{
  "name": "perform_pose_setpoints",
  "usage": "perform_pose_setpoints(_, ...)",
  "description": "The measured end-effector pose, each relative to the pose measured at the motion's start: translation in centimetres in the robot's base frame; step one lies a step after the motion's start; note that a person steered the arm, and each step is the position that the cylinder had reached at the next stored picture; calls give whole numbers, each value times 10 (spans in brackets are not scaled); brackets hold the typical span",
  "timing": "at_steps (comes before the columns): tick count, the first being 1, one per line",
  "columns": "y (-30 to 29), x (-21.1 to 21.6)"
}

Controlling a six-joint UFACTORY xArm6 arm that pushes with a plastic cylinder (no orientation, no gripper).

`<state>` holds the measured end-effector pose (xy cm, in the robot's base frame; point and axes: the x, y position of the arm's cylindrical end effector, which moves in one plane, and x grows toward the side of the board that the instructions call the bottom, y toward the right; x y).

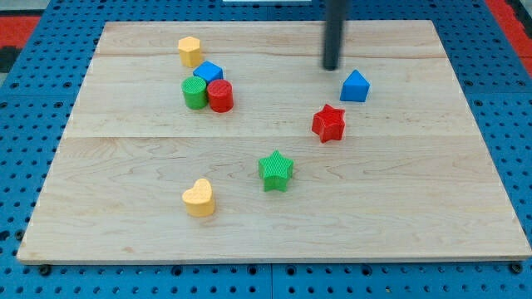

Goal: Push the blue triangle to the top of the red star

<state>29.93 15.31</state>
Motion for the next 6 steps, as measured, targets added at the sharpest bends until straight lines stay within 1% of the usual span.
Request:
perform_pose_setpoints(1, 67, 26)
perform_pose_setpoints(2, 24, 41)
perform_pose_setpoints(3, -47, 41)
perform_pose_setpoints(4, -22, 65)
perform_pose_setpoints(5, -21, 78)
perform_pose_setpoints(6, -64, 74)
